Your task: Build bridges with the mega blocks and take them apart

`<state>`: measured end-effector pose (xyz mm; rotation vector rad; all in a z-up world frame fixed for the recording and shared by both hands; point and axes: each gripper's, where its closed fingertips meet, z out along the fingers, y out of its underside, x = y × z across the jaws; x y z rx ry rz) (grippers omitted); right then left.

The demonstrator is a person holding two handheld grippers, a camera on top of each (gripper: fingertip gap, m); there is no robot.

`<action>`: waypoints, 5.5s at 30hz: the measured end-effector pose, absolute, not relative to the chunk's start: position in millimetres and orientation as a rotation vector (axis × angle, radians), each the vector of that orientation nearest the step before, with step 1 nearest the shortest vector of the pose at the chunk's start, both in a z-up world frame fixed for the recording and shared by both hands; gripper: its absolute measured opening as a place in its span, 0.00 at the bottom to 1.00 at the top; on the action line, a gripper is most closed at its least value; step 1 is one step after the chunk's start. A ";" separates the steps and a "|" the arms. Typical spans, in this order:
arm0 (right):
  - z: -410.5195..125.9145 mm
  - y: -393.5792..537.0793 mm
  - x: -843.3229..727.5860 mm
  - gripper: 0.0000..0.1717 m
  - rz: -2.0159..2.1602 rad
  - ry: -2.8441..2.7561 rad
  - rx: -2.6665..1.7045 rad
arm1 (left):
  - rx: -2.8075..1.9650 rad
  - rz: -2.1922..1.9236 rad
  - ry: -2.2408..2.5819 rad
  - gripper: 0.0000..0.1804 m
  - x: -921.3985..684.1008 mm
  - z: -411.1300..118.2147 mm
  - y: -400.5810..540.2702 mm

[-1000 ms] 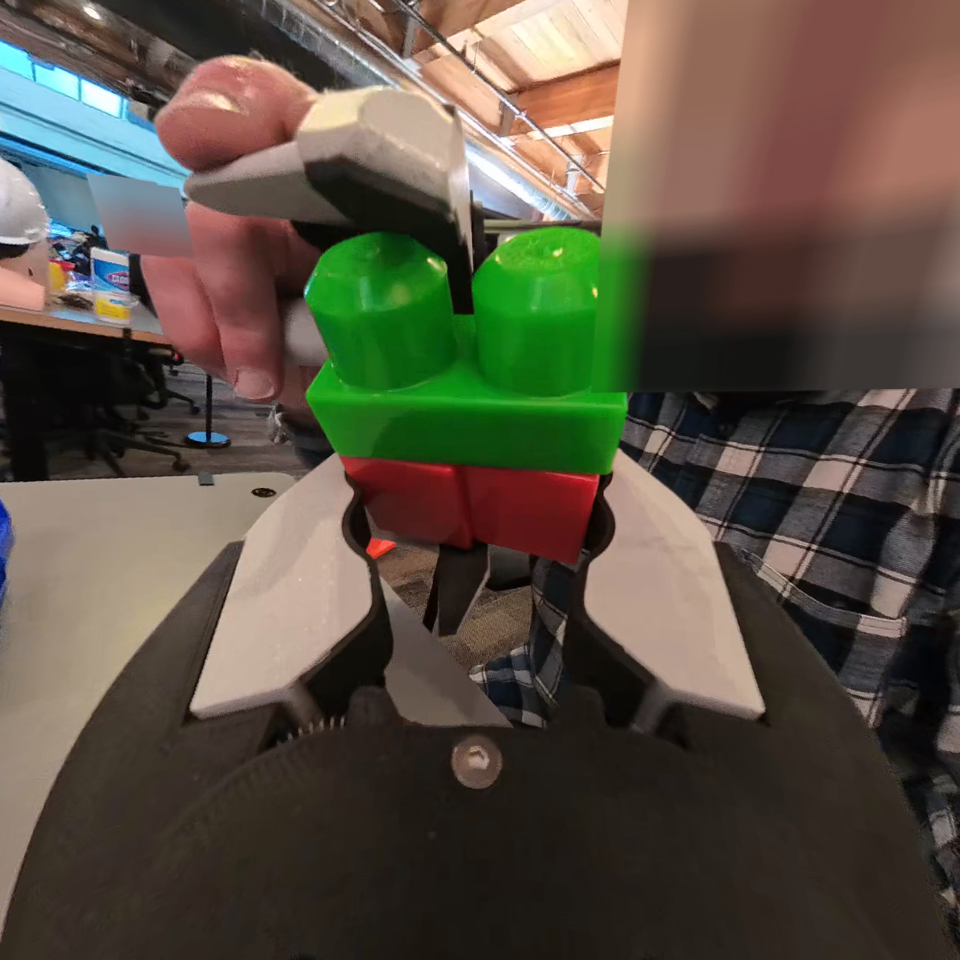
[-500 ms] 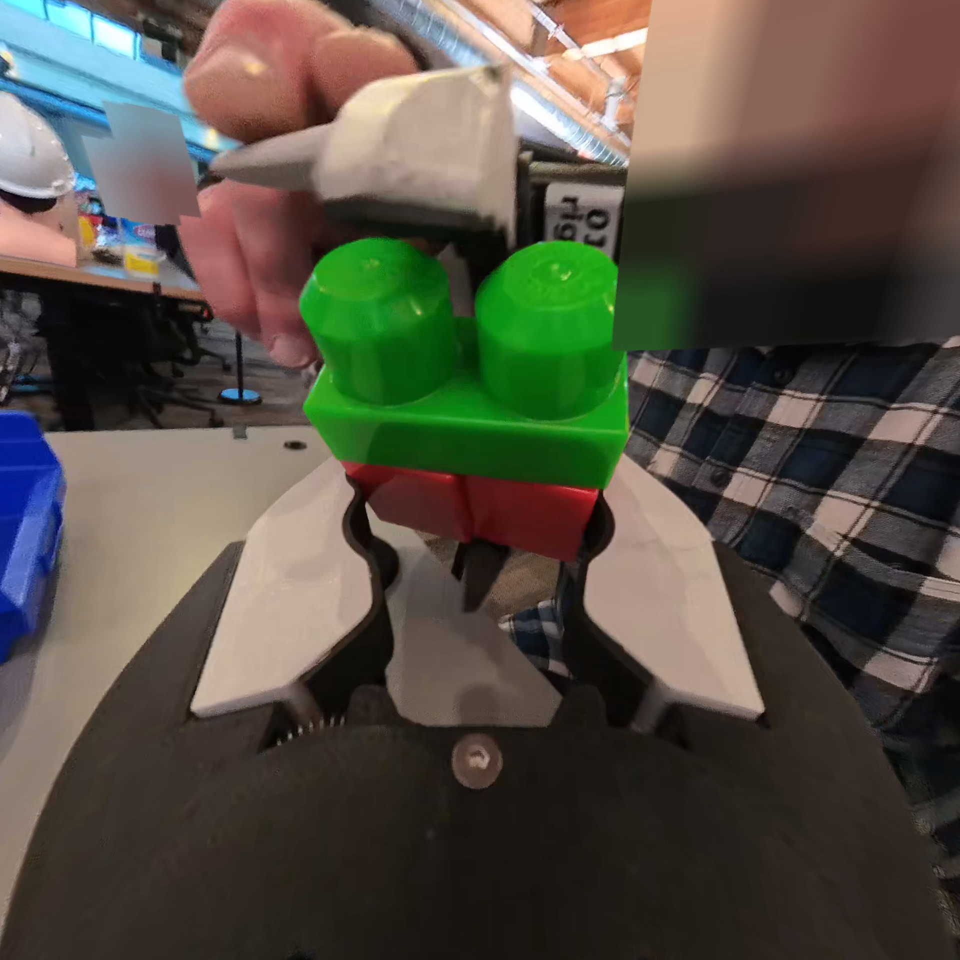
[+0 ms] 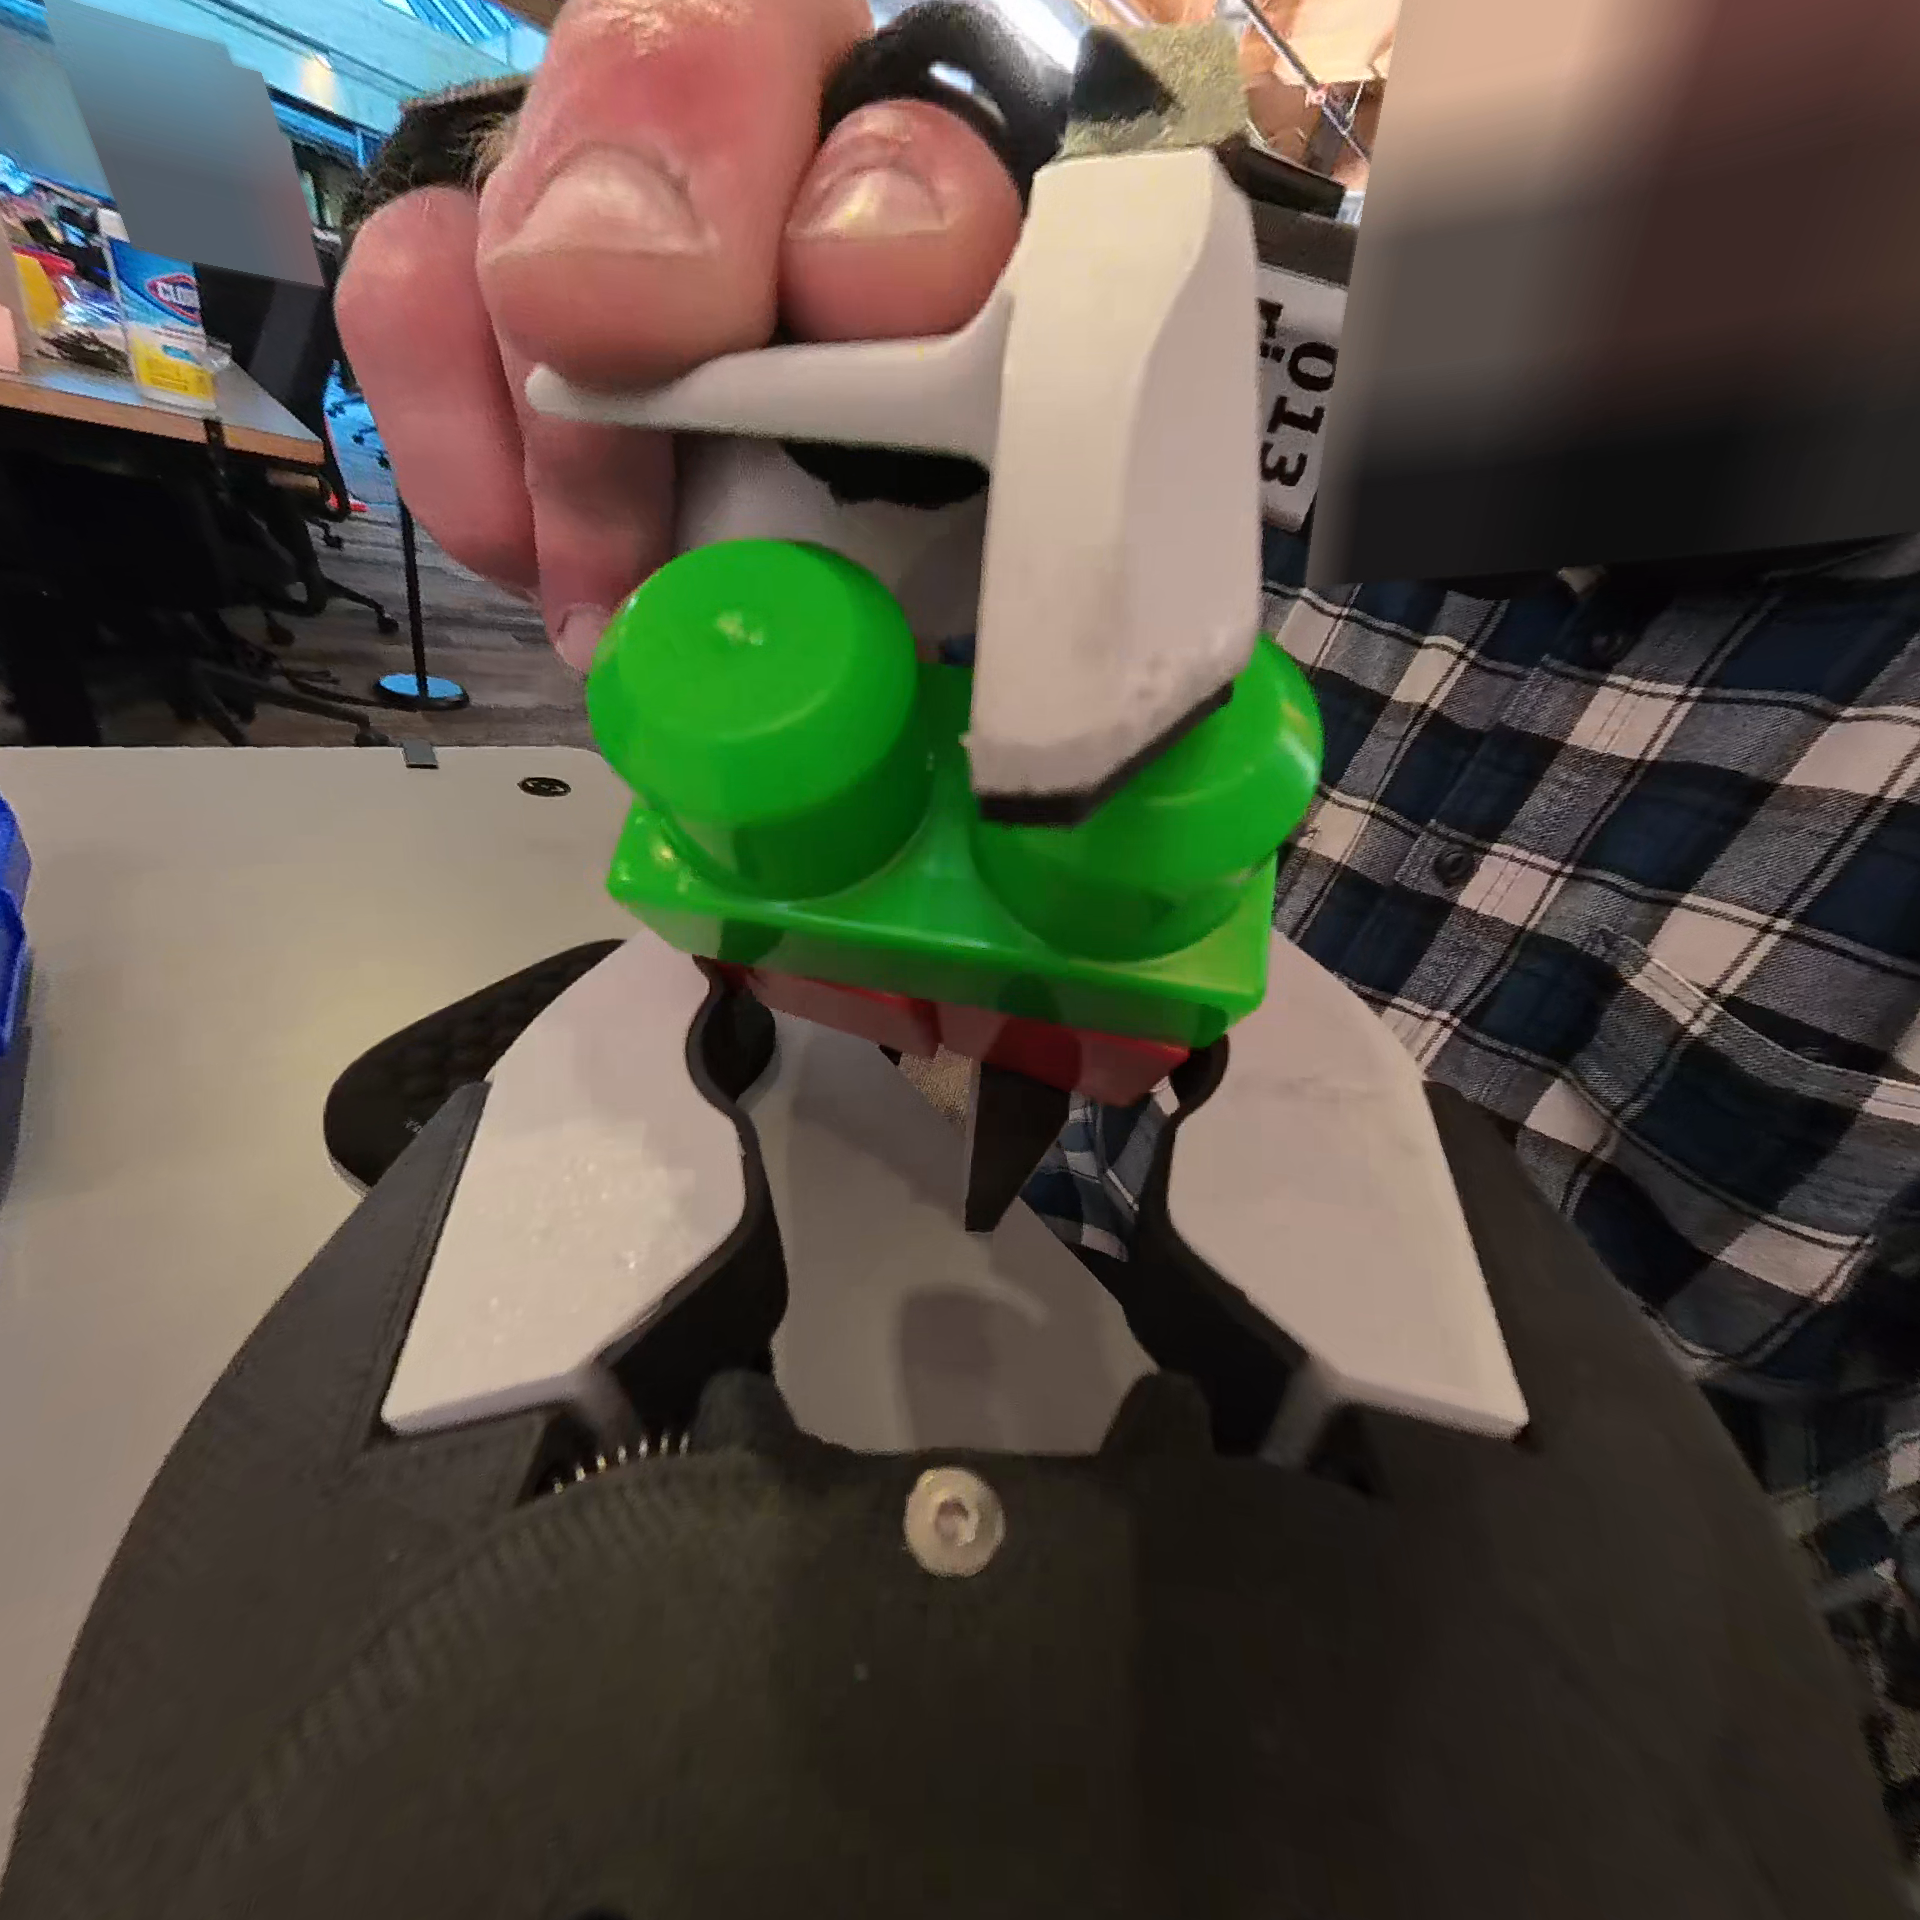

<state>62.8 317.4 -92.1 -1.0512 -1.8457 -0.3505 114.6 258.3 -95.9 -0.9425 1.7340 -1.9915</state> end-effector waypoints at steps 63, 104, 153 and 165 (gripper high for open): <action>-108.6 257.0 81.6 0.34 0.854 -2.094 -1.529 | -0.978 -1.744 2.395 0.44 95.5 -142.5 223.6; -80.9 259.5 121.0 0.21 0.000 -1.692 -1.067 | -0.927 -1.961 1.554 0.46 130.1 -101.2 248.6; -65.9 304.1 152.2 0.24 1.335 -0.887 -1.574 | -0.872 -0.317 1.352 0.42 159.0 -76.5 309.4; -56.0 309.3 158.6 0.22 1.296 -0.935 -1.464 | -1.170 -1.066 1.183 0.43 154.1 -87.5 307.3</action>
